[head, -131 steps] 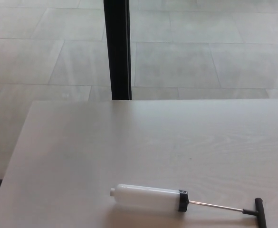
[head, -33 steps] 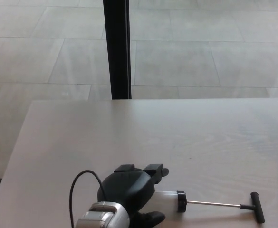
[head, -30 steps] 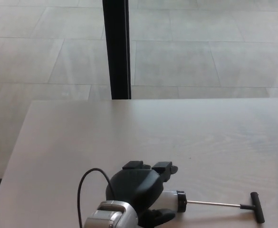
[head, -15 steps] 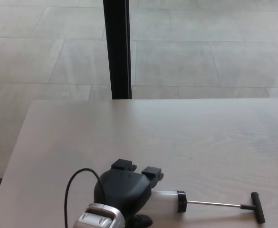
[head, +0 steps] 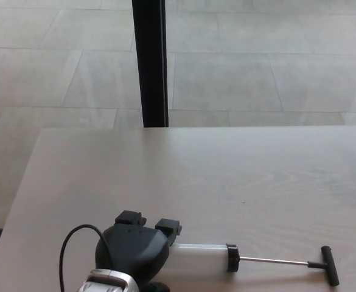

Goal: The robot uses its left hand to lift the air pump kept on the middle of the desk and use the right hand to compress the handle

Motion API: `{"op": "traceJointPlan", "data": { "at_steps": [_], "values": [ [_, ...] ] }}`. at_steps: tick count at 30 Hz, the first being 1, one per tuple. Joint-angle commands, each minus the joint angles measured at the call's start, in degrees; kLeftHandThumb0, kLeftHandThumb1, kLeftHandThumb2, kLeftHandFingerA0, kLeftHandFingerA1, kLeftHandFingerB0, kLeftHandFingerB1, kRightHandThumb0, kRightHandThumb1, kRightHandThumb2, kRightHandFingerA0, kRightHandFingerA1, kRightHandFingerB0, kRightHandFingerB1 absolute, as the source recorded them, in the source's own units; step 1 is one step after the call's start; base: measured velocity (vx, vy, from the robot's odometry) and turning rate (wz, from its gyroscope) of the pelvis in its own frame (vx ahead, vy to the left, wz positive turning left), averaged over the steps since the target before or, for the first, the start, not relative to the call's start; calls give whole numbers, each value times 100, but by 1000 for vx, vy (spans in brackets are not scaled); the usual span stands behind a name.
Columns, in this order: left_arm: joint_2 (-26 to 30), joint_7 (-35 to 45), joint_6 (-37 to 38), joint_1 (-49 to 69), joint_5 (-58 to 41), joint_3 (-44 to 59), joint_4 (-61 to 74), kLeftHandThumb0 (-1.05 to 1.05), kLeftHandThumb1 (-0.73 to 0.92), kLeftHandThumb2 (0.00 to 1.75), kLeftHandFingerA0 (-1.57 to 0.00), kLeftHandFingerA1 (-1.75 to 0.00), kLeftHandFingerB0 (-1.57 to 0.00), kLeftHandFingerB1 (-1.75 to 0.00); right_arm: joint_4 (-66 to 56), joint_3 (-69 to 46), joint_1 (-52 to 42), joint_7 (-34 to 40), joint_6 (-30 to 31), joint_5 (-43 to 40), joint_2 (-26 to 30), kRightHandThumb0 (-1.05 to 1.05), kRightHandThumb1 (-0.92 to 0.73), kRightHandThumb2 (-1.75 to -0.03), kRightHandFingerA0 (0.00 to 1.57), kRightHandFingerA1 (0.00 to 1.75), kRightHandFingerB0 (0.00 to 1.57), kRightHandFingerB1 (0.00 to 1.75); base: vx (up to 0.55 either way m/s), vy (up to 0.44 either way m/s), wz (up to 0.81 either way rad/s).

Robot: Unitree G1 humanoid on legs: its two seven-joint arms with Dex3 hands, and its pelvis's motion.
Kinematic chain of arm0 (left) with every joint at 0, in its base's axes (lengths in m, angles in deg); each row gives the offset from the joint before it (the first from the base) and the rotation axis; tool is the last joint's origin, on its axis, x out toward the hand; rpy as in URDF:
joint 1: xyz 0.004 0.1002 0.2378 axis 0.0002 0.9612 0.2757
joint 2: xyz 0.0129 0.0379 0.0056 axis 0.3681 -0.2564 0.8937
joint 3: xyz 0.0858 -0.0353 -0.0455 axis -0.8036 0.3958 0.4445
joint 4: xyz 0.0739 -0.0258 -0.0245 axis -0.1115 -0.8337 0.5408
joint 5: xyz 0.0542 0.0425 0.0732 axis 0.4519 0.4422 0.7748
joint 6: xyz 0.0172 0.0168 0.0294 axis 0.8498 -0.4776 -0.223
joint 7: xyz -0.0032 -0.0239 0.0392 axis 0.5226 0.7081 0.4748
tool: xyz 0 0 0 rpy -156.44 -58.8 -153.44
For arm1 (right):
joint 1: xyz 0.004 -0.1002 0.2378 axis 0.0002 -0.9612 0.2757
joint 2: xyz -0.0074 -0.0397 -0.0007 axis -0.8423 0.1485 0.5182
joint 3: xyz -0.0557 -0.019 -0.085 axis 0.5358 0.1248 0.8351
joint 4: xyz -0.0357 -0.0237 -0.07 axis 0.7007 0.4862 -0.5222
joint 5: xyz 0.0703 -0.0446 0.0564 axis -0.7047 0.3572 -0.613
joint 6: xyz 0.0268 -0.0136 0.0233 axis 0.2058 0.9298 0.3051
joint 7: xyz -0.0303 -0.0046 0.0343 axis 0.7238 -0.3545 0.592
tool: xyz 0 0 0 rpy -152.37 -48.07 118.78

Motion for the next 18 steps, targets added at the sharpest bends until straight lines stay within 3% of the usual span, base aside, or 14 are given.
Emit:
{"op": "traceJointPlan", "data": {
  "at_steps": [1, 2, 5, 6, 9, 14, 15, 18],
  "values": [
    [-186, -154, 289, -13, -180, 58, -109, -51, 62, 59, -21, -64, -21, -30, 21, -25, 58, 38, -92, 66, 113, -67, -81, -65, 33, 49, 44, 36, 0, 0, 0],
    [-263, -145, 319, -15, -233, 56, -108, -56, 51, 84, -28, -67, -15, -43, 63, -28, 65, 18, -110, 60, 121, -66, -82, -65, 32, 49, 43, 36, 0, 0, 0],
    [-396, -57, 318, -3, -280, 61, -97, -55, 53, 85, -32, -71, -15, -44, 156, -19, 86, 37, -147, 98, 133, -67, -81, -65, 33, 50, 44, 36, 0, 0, 0],
    [-487, -210, 476, 49, -424, 75, -132, -48, 71, 59, -38, -88, -24, -33, 189, -14, 85, 59, -140, 113, 127, -68, -81, -65, 33, 49, 45, 36, 0, 0, 0],
    [-573, -559, 752, 55, -401, 11, -258, -48, 71, 60, -57, -88, -30, -38, 222, -21, 42, 61, -202, 124, 125, -67, -81, -65, 34, 49, 45, 36, 0, 0, 0],
    [-689, -830, 937, 29, -312, -109, -493, -47, 71, 60, -62, -83, -34, -41, 210, 12, 45, 31, -171, 111, 84, -66, -80, -64, 33, 47, 44, 36, 0, 0, 0],
    [-649, -807, 950, 26, -312, -96, -481, -45, 72, 60, -66, -83, -34, -41, 195, 22, 63, 35, -156, 105, 64, -71, -69, -73, 31, 49, 42, 41, 0, 0, 0],
    [-536, -766, 935, 56, -299, -34, -468, -43, 71, 61, -65, -87, -35, -42, 94, 42, 62, 45, -46, 98, 54, -65, -79, -64, 32, 46, 45, 36, 0, 0, 0]
  ]
}}
